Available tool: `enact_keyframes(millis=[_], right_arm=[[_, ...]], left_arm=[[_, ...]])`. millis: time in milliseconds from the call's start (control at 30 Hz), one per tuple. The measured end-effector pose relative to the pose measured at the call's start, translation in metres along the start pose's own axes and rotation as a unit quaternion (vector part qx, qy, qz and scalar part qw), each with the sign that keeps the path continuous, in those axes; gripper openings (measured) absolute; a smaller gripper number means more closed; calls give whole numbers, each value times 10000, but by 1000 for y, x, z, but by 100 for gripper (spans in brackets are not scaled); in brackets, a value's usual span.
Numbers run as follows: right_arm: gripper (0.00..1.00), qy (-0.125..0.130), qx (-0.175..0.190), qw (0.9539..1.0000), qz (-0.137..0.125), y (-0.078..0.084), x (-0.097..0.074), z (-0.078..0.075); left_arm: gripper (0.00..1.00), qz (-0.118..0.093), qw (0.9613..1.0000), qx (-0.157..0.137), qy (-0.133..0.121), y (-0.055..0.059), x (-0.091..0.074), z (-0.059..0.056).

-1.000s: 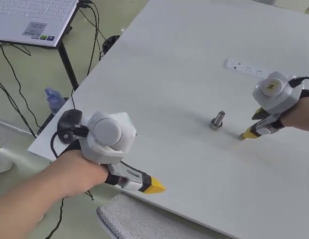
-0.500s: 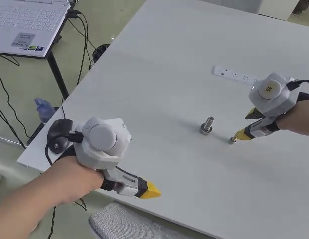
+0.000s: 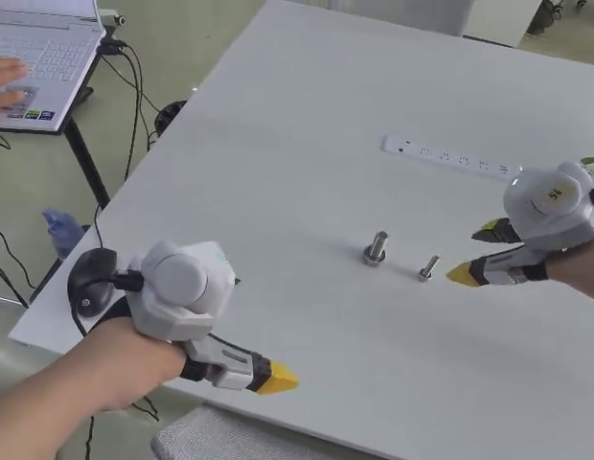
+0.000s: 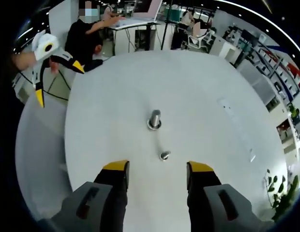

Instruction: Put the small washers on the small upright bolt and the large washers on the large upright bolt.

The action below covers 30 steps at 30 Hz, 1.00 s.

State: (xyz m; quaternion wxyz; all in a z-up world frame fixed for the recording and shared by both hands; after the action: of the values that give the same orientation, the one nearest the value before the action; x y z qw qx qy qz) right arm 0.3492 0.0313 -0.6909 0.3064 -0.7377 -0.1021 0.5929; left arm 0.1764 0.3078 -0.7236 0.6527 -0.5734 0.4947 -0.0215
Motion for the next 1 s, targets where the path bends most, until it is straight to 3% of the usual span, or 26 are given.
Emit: enact_keyframes(millis=[100,200,300,467,633,800,867,1000], right_arm=[[51,69,52,9999,-87,7,-9,9],[52,153,374,9985,-370,12,-18,16],[53,293,466,9966,-609,14,-26,21],[53,614,704,9875,-1266,14,-42,29],[57,667,999,9786,-1670,18,-51,41],[59,644,1185,9748,-1776,30,-53,55],[60,587,1400,9703,-1884,34,-53,62],[65,575,1545,9657,-2005,45,-52,71]], left_arm=[[95,-24,10000,18,1,-2,1,0],[95,-68,10000,36,-27,-5,1,0],[95,-85,9999,53,-28,-7,2,-1],[95,-149,9998,76,-45,-10,2,-5],[95,-242,9996,44,-101,-12,1,-6],[93,-418,9990,42,-157,-15,-2,-5],[93,-525,9984,41,-180,-18,-4,-5],[94,-575,9981,-47,-199,-19,-4,-6]])
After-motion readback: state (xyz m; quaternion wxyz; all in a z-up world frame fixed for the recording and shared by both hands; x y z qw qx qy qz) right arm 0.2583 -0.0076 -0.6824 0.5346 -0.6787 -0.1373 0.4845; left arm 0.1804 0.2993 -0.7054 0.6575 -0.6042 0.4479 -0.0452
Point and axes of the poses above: the centre of the closed fingertips' face, and the gripper's own axes: x roughly forward along the fingers, z roughly to its left, y roughly out of its underside, the point moved 7 cm from there along -x, roughly backward along the fingers, and after that the axes turned 3 degrees about -z, right-handed, at the moved point
